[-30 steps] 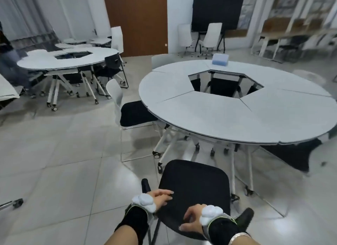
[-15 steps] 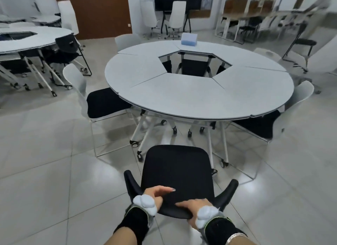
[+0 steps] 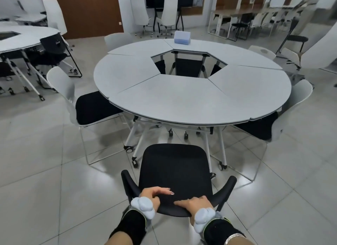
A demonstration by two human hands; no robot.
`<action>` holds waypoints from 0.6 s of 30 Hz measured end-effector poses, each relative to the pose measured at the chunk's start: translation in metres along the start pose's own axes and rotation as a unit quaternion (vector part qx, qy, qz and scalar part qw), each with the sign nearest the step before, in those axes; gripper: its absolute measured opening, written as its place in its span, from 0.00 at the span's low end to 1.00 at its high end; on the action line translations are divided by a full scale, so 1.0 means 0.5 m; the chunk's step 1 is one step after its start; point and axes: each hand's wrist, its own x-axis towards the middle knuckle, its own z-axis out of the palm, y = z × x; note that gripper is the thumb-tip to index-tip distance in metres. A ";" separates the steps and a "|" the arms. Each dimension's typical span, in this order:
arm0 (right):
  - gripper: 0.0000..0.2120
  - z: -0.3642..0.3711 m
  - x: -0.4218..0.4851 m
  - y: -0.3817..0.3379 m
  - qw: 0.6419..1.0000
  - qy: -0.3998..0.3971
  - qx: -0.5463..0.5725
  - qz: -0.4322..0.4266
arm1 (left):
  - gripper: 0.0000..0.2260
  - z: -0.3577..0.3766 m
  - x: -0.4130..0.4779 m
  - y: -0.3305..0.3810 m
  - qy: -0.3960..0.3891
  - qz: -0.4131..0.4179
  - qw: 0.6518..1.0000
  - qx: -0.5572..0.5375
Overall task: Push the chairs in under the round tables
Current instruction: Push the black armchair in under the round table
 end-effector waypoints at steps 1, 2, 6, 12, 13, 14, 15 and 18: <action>0.27 -0.007 0.011 0.006 1.000 0.001 0.002 -0.001 | 0.33 -0.001 0.015 0.002 0.003 0.002 1.000 -0.001; 0.26 -0.014 0.019 0.010 1.000 -0.001 0.001 -0.002 | 0.33 -0.002 0.027 0.004 0.006 0.001 1.000 -0.003; 0.26 -0.039 0.056 0.030 1.000 -0.001 0.001 -0.006 | 0.36 -0.009 0.073 0.009 0.018 0.001 1.000 -0.013; 0.27 -0.064 0.099 0.051 1.000 0.006 -0.010 -0.012 | 0.37 -0.017 0.120 0.025 0.026 0.007 1.000 -0.009; 0.27 -0.068 0.102 0.053 1.000 0.008 -0.014 -0.013 | 0.38 -0.018 0.124 0.027 0.024 0.011 1.000 -0.008; 0.27 -0.071 0.110 0.056 1.000 0.009 -0.016 -0.014 | 0.38 -0.020 0.132 0.027 0.022 0.014 1.000 -0.007; 0.28 -0.074 0.116 0.059 1.000 0.011 -0.019 -0.015 | 0.39 -0.022 0.140 0.028 0.021 0.016 1.000 -0.004; 0.29 -0.083 0.135 0.068 0.999 0.020 -0.030 -0.016 | 0.36 -0.029 0.162 0.035 0.017 0.017 1.000 0.014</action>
